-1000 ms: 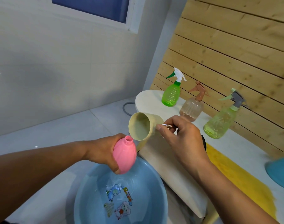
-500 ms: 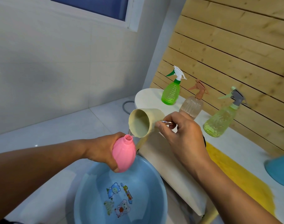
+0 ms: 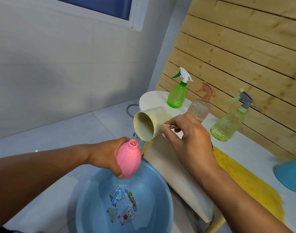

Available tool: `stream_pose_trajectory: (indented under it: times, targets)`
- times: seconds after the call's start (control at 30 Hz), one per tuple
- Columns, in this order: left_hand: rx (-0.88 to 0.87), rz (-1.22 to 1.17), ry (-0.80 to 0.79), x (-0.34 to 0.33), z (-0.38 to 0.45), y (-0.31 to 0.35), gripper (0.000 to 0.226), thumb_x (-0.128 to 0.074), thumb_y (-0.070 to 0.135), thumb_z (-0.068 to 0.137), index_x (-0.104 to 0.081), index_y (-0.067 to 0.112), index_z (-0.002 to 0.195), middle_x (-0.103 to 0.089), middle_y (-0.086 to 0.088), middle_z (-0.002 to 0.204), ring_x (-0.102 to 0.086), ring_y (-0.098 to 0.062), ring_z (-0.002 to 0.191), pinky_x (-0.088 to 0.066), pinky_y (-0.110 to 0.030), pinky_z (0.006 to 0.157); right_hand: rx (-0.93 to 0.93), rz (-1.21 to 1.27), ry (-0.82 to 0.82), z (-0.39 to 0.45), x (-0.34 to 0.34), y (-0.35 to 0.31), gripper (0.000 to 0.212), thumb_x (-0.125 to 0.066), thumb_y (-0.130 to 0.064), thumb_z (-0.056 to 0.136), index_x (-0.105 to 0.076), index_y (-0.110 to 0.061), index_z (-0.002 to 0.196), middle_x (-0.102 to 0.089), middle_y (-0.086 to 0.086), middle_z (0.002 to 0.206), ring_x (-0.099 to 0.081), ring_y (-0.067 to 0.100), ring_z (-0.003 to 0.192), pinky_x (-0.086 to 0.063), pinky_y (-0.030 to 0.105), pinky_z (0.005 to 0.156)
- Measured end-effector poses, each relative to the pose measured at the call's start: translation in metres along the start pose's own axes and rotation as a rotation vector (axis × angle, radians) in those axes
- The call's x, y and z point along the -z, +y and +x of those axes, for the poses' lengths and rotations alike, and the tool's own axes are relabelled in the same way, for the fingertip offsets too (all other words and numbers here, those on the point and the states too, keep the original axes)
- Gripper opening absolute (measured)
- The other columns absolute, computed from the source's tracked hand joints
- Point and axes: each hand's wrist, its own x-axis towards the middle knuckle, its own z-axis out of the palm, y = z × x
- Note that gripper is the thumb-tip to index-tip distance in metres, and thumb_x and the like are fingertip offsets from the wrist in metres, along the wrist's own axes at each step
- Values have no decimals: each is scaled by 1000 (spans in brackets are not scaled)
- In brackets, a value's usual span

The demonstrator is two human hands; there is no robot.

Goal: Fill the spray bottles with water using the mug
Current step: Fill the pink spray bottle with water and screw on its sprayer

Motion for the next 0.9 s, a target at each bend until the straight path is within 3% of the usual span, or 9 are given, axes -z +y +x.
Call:
stream_pose_trajectory:
  times: [0.1, 0.3, 0.53, 0.8, 0.9]
  targets:
    - [0, -4, -3, 0, 0, -1, 104, -102, 36, 56, -40, 45, 139, -56, 17, 130, -58, -11, 121, -62, -32, 90, 26, -27, -3, -1, 1, -1, 18, -70, -37, 93, -69, -19, 92, -59, -3, 90, -59, 20, 84, -50, 42, 71]
    - [-3, 0, -3, 0, 0, 1, 102, -101, 29, 61, -39, 41, 140, -54, 17, 129, -57, -9, 120, -59, -22, 84, 120, -96, 34, -3, 0, -1, 16, -69, -34, 94, -69, -18, 94, -60, 0, 91, -59, 23, 83, -50, 40, 69]
    - [-1, -3, -2, 0, 0, 1, 104, -101, 30, 59, -38, 40, 141, -54, 17, 129, -57, -10, 119, -60, -23, 84, 243, -194, 83, -6, -1, -1, 17, -69, -30, 96, -67, -14, 90, -59, 3, 90, -57, 28, 83, -47, 40, 67]
    - [-12, -8, -3, 1, 0, 4, 103, -101, 32, 59, -40, 41, 141, -55, 16, 130, -57, -11, 121, -61, -29, 89, 410, -359, 149, -12, 4, -13, 16, -69, -30, 97, -71, -16, 89, -61, 1, 88, -53, 25, 72, -40, 33, 53]
    - [-11, -8, 0, 1, 0, 4, 104, -102, 33, 58, -40, 41, 141, -56, 16, 130, -58, -10, 120, -61, -29, 90, 334, -330, 116, -13, 1, -13, 17, -67, -34, 98, -69, -19, 90, -61, -1, 88, -56, 24, 73, -40, 32, 52]
